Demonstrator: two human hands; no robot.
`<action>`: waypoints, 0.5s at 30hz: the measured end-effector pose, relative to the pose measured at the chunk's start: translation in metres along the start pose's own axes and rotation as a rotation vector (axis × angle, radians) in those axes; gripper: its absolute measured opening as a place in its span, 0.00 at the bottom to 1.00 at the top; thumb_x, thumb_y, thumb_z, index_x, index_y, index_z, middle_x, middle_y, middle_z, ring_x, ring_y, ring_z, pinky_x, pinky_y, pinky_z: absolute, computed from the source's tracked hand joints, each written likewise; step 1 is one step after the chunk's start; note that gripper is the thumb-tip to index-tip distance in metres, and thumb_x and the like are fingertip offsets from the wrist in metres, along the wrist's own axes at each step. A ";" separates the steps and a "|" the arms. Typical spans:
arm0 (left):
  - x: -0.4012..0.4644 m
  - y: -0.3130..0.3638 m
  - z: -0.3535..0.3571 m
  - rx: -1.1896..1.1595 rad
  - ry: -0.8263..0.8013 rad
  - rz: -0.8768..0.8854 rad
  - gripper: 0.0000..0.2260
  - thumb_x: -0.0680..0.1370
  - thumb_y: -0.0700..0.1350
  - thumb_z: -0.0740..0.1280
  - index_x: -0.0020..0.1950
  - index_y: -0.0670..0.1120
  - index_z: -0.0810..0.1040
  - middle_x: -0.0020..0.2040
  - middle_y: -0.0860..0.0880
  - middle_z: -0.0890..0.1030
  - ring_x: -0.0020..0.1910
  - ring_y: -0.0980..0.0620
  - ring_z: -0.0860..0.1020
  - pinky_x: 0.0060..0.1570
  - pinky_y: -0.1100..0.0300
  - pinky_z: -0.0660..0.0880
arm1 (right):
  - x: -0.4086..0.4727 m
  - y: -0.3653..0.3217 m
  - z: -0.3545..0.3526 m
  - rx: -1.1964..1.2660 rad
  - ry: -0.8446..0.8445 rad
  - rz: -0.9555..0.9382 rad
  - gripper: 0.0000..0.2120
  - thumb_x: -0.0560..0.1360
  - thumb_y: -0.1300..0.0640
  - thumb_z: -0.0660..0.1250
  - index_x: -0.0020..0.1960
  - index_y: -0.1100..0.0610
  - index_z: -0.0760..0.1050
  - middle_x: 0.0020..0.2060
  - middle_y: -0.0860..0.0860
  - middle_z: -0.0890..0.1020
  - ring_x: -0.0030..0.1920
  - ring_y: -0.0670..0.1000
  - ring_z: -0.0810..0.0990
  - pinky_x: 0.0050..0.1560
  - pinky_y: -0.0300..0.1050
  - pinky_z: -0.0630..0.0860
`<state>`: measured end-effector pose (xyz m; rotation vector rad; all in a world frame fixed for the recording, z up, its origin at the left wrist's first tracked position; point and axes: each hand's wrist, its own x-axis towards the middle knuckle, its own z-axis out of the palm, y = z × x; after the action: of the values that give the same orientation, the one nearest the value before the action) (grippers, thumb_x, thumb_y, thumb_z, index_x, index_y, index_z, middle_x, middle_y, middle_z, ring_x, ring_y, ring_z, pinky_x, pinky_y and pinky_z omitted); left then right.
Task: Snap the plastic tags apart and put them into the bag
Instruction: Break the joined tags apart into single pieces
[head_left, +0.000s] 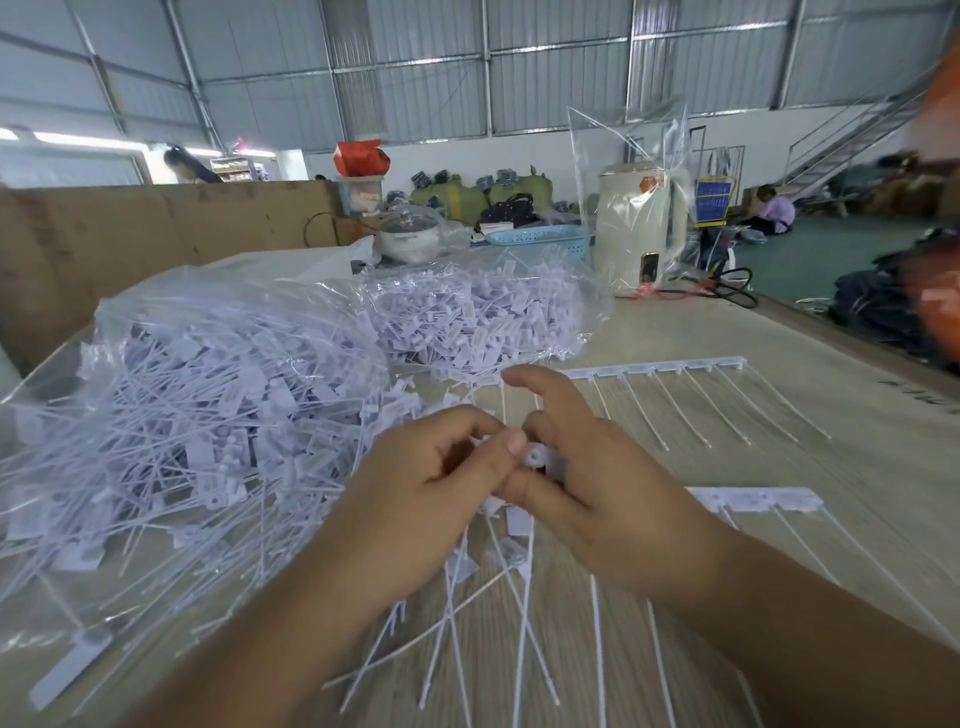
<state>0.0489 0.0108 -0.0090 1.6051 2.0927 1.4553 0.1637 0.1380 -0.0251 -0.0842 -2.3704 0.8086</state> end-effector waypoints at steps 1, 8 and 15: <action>0.001 0.001 0.001 -0.082 -0.046 -0.062 0.10 0.73 0.60 0.63 0.41 0.57 0.79 0.26 0.51 0.75 0.27 0.54 0.72 0.31 0.61 0.69 | -0.001 -0.002 0.000 -0.006 -0.003 -0.009 0.27 0.77 0.43 0.63 0.70 0.40 0.54 0.35 0.40 0.75 0.31 0.40 0.76 0.33 0.32 0.69; 0.004 -0.001 -0.007 -0.222 -0.028 -0.104 0.11 0.79 0.48 0.66 0.37 0.53 0.78 0.27 0.50 0.79 0.24 0.55 0.70 0.26 0.65 0.67 | 0.002 -0.007 -0.013 -0.102 -0.183 0.084 0.13 0.76 0.37 0.60 0.50 0.45 0.73 0.31 0.39 0.78 0.30 0.41 0.75 0.33 0.41 0.70; 0.004 -0.006 -0.011 -0.079 -0.167 -0.176 0.12 0.75 0.56 0.68 0.36 0.50 0.77 0.28 0.53 0.79 0.27 0.53 0.70 0.32 0.60 0.67 | 0.004 -0.005 -0.022 -0.135 -0.253 0.113 0.15 0.75 0.45 0.68 0.37 0.54 0.72 0.26 0.46 0.70 0.28 0.45 0.69 0.32 0.44 0.65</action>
<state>0.0359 0.0076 -0.0057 1.4209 2.0005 1.2841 0.1741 0.1471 -0.0067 -0.1828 -2.6796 0.7473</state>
